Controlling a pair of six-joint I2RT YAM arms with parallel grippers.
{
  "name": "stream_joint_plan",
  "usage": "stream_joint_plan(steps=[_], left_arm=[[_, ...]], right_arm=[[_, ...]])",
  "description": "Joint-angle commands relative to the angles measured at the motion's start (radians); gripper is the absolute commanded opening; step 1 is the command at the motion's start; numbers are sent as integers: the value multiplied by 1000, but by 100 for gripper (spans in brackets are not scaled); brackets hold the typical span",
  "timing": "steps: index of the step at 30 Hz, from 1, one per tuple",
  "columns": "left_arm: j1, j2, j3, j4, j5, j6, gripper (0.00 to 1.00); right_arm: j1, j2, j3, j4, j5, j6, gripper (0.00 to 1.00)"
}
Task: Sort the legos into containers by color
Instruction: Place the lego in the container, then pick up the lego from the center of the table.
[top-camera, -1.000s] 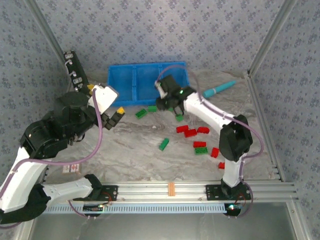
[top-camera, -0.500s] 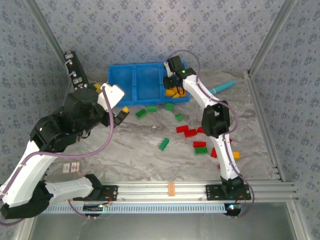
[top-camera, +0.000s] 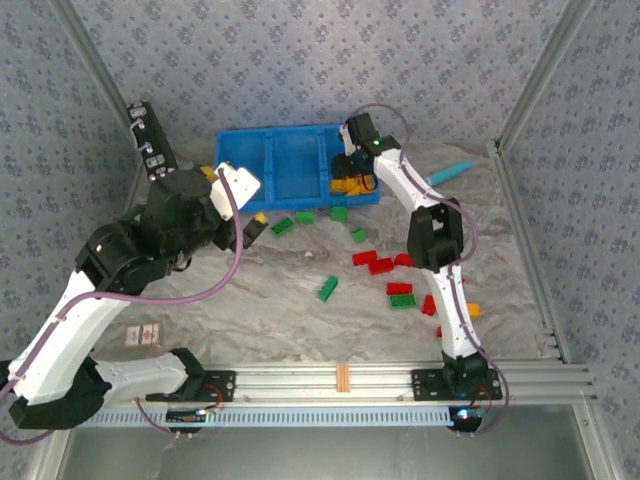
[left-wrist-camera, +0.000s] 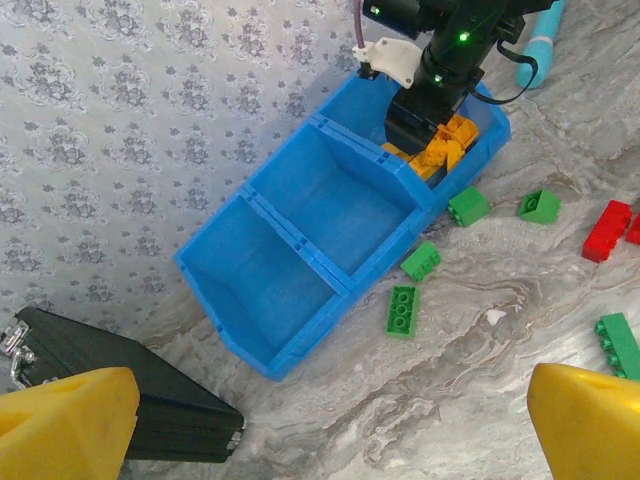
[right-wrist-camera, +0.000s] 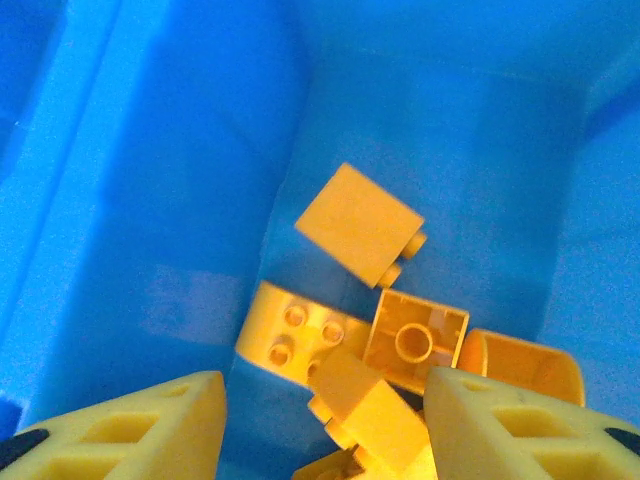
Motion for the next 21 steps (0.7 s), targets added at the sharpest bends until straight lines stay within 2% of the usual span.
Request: stream_joint_plan(steps=[1,8,13,16,21], left_arm=[[5,-16,23,20,25,-23,100],[5,-47,-9,41,46,-36,100],[5,-65,-16,35,70,-51,100],[5,-73,-13,32,84,-58,100],[5,-75,-8,24,97,-70,100]], right_arm=[[6,-135,-65,-9,-24,-5,57],[61,-466,-430,32,24,5,57],[102,-656,-724,80,55,56,65],[133,-714,-870,132,73,87,69],[175,-740,-1018,214,107,108,76]])
